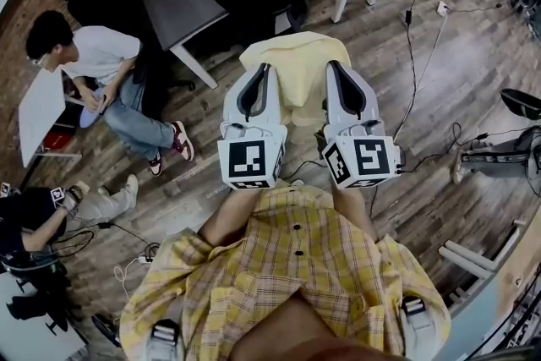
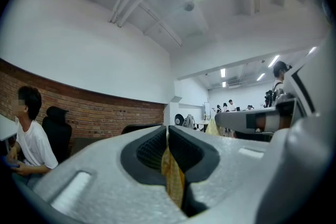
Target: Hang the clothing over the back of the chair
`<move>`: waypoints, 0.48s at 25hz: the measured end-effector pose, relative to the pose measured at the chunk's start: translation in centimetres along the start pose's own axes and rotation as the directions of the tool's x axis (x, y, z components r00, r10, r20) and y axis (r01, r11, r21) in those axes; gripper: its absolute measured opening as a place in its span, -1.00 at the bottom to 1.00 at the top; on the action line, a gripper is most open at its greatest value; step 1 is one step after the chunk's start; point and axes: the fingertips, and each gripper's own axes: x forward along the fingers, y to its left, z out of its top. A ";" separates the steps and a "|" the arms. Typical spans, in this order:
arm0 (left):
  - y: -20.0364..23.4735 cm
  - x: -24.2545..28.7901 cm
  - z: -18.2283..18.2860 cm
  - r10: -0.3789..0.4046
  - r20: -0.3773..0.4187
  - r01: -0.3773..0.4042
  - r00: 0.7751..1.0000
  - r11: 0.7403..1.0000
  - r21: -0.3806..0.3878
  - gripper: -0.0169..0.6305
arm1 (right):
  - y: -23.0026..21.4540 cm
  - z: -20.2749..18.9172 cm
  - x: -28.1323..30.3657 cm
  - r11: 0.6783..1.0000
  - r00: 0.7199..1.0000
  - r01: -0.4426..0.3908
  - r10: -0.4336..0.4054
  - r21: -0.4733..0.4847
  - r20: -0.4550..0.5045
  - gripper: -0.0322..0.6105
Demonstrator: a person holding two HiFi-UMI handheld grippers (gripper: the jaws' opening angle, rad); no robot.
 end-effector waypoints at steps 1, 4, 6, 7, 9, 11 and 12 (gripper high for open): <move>0.2 0.6 0.1 0.000 0.003 0.000 1.000 1.000 -0.002 -0.90 | -0.2 0.0 0.6 1.000 1.000 -0.002 0.002 -0.002 0.000 -0.86; 0.9 2.7 0.4 0.001 0.015 -0.001 1.000 1.000 -0.003 -0.90 | -1.0 0.2 2.6 1.000 1.000 -0.007 0.007 -0.010 0.007 -0.86; 1.4 4.3 0.7 0.003 0.024 -0.003 1.000 1.000 -0.007 -0.90 | -1.8 0.6 4.1 1.000 1.000 -0.008 0.009 -0.016 0.014 -0.86; 1.6 5.2 0.8 0.003 0.029 -0.003 1.000 1.000 -0.008 -0.90 | -2.3 0.8 4.9 1.000 1.000 -0.008 0.009 -0.018 0.019 -0.86; 2.2 7.1 1.3 0.003 0.038 -0.003 0.999 1.000 -0.007 -0.90 | -3.4 1.3 6.6 1.000 1.000 -0.005 0.005 -0.020 0.031 -0.86; 2.9 9.0 1.7 0.001 0.041 -0.001 0.999 1.000 -0.002 -0.90 | -4.3 1.9 8.4 1.000 0.999 0.002 -0.001 -0.017 0.042 -0.86; 3.3 9.8 2.0 0.000 0.041 0.000 0.999 1.000 0.000 -0.90 | -4.6 2.2 9.3 1.000 0.999 0.006 -0.005 -0.015 0.047 -0.86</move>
